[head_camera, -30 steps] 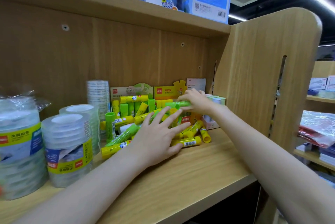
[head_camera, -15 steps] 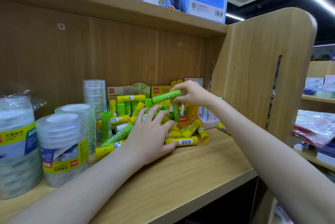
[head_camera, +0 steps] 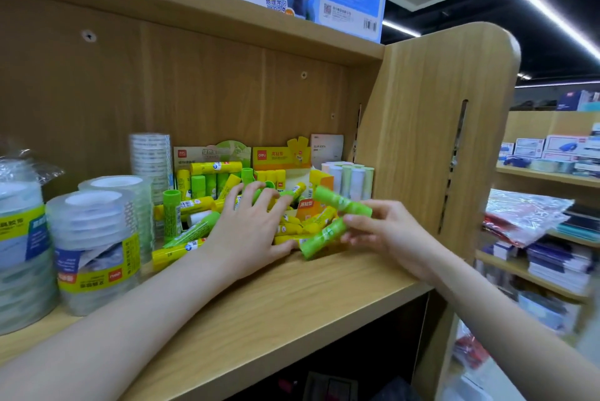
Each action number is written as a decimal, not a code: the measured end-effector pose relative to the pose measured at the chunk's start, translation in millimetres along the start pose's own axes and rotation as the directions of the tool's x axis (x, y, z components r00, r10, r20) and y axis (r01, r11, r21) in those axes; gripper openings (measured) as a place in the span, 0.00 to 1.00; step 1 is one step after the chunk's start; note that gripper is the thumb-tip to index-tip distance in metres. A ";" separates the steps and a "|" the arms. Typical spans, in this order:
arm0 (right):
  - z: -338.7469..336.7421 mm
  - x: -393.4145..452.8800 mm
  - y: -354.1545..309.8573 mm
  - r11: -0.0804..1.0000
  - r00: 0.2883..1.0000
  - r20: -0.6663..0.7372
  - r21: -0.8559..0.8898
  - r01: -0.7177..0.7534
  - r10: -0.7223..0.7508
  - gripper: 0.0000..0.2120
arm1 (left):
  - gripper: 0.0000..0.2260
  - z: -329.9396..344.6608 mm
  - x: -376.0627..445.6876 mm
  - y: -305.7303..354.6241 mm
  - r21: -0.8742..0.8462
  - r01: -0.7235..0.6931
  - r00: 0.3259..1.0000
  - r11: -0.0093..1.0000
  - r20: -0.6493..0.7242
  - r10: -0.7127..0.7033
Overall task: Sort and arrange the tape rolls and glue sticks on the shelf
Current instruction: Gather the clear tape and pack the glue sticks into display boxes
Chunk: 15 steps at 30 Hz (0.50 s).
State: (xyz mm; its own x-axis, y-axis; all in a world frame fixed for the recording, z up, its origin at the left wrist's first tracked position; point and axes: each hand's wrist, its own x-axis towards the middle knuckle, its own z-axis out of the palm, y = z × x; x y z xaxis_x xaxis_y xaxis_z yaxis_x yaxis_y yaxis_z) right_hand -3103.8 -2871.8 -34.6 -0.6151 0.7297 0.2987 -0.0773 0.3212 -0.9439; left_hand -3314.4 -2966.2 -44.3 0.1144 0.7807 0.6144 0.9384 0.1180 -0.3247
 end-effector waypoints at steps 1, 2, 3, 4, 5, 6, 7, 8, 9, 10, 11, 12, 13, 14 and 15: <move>-0.2 -3.6 5.3 0.994 1.000 0.031 -0.108 0.004 -0.001 0.07 | 0.29 -0.5 0.1 -0.1 -0.011 -0.012 1.000 1.000 0.015 0.013; -1.1 -4.8 8.3 0.953 0.998 0.051 -0.299 0.045 -0.031 0.08 | 0.27 -1.1 0.4 -0.1 -0.024 -0.032 0.999 0.999 0.020 0.033; -1.1 -3.9 9.6 0.839 0.995 0.065 -0.535 0.098 -0.074 0.10 | 0.25 -2.2 0.7 0.0 -0.048 -0.057 0.998 0.997 0.021 0.058; 0.6 -1.5 10.8 0.679 0.989 0.099 -0.719 0.147 -0.109 0.12 | 0.22 -3.4 1.2 0.1 -0.084 -0.091 0.996 0.992 0.008 0.092; 4.0 0.7 11.8 0.540 0.982 0.137 -0.821 0.185 -0.128 0.15 | 0.21 -5.2 1.4 0.7 -0.132 -0.123 0.992 0.984 -0.015 0.123; 9.2 1.7 11.5 0.468 0.977 0.167 -0.858 0.211 -0.133 0.17 | 0.20 -7.1 1.5 1.5 -0.197 -0.148 0.989 0.969 -0.029 0.145; 15.8 2.5 11.3 0.445 0.972 0.188 -0.865 0.230 -0.138 0.17 | 0.21 -10.6 1.1 2.4 -0.272 -0.162 0.987 0.949 -0.025 0.162; 21.4 3.7 11.8 0.441 0.967 0.201 -0.862 0.251 -0.158 0.18 | 0.23 -13.9 1.2 3.2 -0.338 -0.173 0.984 0.925 -0.015 0.178; 26.5 4.2 11.1 0.445 0.962 0.203 -0.855 0.266 -0.184 0.18 | 0.26 -15.2 1.2 4.3 -0.367 -0.185 0.980 0.912 0.006 0.201; 28.7 6.2 10.8 0.464 0.961 0.193 -0.845 0.266 -0.199 0.18 | 0.29 -14.0 0.7 5.6 -0.350 -0.202 0.972 0.915 0.040 0.230; 28.6 8.7 9.6 0.482 0.962 0.179 -0.837 0.260 -0.209 0.18 | 0.32 -11.9 -0.3 6.6 -0.303 -0.221 0.962 0.927 0.087 0.258; 25.8 11.8 8.1 0.492 0.964 0.161 -0.835 0.248 -0.212 0.18 | 0.35 -9.6 -1.1 6.5 -0.252 -0.233 0.952 0.939 0.137 0.273; 21.8 14.3 6.2 0.504 0.965 0.147 -0.830 0.239 -0.216 0.17 | 0.35 -6.9 -1.1 5.4 -0.222 -0.226 0.945 0.948 0.185 0.269; 16.6 16.6 3.8 0.530 0.967 0.128 -0.817 0.229 -0.220 0.14 | 0.35 -5.7 -0.6 4.3 -0.217 -0.210 0.942 0.953 0.218 0.257; 10.8 19.1 1.6 0.557 0.968 0.104 -0.802 0.218 -0.228 0.12 | 0.34 -5.0 -0.2 3.9 -0.223 -0.200 0.940 0.954 0.232 0.252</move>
State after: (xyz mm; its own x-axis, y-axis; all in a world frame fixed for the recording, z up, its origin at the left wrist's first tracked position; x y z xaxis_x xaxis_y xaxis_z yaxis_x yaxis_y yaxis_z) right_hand -3124.2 -2863.8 -31.9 -0.6597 0.5701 0.4897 0.4521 0.8216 -0.3474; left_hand -3309.2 -2968.9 -42.0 0.2680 0.9055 0.3289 0.9450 -0.1806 -0.2728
